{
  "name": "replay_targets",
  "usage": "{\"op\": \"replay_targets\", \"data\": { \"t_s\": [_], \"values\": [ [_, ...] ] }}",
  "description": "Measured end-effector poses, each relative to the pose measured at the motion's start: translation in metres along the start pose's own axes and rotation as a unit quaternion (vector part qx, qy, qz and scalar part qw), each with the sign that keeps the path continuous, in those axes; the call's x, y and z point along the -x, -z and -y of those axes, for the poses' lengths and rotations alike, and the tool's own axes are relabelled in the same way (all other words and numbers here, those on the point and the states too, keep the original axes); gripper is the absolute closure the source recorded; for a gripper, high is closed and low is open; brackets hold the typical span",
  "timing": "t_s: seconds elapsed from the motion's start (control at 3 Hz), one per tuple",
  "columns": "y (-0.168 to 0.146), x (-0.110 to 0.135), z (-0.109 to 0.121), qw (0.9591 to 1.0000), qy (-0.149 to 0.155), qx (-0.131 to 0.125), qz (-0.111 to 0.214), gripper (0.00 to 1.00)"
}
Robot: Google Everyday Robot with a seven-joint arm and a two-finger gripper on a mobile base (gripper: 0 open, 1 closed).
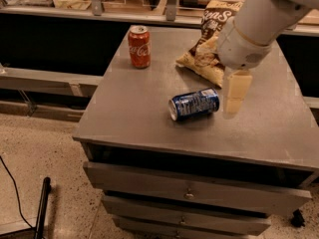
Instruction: Knock pepsi can over
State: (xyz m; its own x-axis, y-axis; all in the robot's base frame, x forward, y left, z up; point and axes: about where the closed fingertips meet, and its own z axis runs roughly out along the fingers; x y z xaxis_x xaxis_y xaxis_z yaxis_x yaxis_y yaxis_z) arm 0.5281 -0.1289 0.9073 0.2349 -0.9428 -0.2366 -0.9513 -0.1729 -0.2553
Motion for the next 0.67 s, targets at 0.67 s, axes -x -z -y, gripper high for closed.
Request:
{"op": "replay_targets", "data": {
  "t_s": [0.67],
  "values": [
    [0.0041, -0.0251, -0.0083, 0.9989, -0.029, -0.004, 0.038, 0.00]
  ]
}}
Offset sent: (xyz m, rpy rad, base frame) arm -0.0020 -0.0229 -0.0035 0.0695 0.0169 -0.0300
